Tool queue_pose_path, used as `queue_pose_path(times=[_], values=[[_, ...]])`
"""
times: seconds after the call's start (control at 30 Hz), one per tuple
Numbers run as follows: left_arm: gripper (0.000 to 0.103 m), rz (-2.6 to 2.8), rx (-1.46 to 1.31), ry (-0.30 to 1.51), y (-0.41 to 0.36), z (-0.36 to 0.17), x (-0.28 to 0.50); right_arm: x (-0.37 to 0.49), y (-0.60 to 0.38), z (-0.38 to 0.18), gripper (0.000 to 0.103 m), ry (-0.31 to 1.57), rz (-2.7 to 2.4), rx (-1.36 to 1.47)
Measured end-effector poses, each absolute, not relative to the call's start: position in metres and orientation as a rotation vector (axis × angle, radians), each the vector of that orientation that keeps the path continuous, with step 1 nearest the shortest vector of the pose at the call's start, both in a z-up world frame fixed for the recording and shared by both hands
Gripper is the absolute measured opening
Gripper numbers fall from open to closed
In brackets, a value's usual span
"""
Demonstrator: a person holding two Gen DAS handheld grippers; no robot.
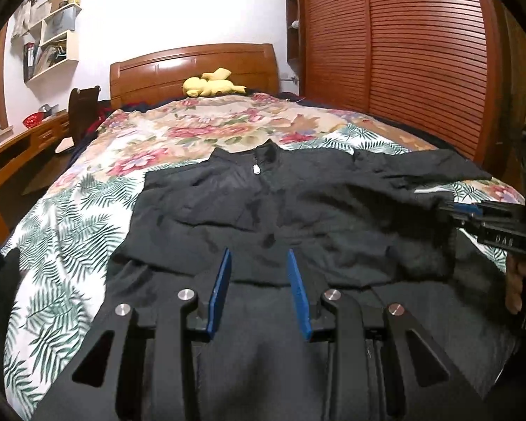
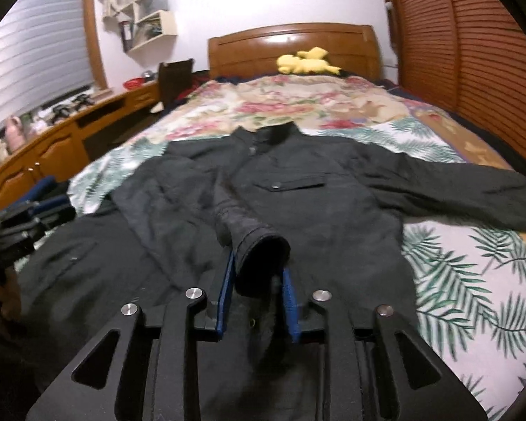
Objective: Fold large clothes
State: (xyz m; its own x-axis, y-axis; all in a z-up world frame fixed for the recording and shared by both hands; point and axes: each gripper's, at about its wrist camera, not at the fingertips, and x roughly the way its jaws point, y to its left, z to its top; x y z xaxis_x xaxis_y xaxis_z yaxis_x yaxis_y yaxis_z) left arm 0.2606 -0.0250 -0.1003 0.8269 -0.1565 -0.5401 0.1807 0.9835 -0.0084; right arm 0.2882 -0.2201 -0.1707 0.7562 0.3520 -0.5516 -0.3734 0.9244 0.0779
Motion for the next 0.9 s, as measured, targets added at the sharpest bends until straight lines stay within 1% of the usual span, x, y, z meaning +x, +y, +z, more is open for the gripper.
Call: queue_pose_path(times=[0.13, 0.23, 0.53, 0.77, 0.9], values=[[0.032, -0.196, 0.045, 0.566, -0.031, -0.104, 0.274, 0.289, -0.228, -0.168, 0.044, 0.571, 0.337, -0.063], [0.032, -0.205, 0.044, 0.567, -0.033, -0.11, 0.281, 0.29, -0.231, -0.169, 0.047, 0.565, 0.348, -0.068], [0.032, -0.238, 0.037, 0.581, -0.039, -0.133, 0.284, 0.305, -0.218, -0.197, 0.048, 0.668, 0.392, -0.098], [0.032, -0.24, 0.035, 0.579, -0.04, -0.139, 0.285, 0.314, -0.214, -0.212, 0.048, 0.747, 0.384, -0.104], [0.032, -0.241, 0.035, 0.56, -0.039, -0.138, 0.282, 0.311, -0.217, -0.21, 0.048, 0.735, 0.382, -0.096]])
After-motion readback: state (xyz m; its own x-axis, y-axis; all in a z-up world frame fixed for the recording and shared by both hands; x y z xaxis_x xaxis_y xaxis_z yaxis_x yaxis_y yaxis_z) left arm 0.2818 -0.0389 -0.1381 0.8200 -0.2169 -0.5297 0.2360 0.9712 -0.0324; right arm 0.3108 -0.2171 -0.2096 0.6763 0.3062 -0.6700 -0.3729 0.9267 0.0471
